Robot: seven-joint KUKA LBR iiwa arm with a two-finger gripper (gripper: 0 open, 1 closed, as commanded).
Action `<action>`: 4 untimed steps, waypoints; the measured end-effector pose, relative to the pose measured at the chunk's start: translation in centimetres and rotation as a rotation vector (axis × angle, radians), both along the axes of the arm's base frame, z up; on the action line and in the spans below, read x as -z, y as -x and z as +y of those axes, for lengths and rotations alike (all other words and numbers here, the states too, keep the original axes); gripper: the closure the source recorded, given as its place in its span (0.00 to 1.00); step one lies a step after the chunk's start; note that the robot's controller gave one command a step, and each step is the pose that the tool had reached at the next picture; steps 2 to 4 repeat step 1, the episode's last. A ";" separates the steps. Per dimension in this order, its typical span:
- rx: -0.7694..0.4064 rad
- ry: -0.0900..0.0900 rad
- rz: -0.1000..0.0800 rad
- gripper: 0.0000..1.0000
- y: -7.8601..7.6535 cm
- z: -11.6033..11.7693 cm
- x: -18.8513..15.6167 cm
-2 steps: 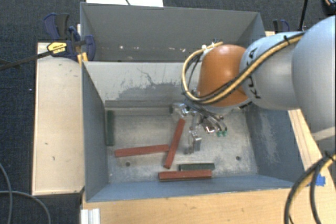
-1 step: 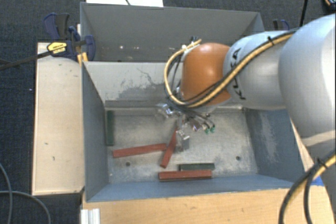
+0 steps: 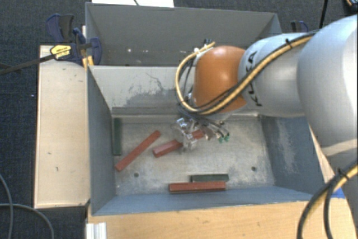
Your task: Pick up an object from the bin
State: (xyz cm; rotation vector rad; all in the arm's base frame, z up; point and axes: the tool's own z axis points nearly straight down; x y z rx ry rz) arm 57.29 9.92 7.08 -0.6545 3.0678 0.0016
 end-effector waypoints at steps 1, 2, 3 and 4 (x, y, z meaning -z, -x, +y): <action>-0.307 0.003 -0.006 1.00 0.3 -4.0 -17.5; -0.307 0.003 -0.006 1.00 0.3 -4.0 -17.5; -0.307 0.003 -0.006 1.00 0.3 -4.0 -17.5; -0.307 0.003 -0.006 1.00 0.3 -4.0 -17.5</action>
Offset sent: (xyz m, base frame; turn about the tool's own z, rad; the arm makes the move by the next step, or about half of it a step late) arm -0.0054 -0.0395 0.1709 -0.3100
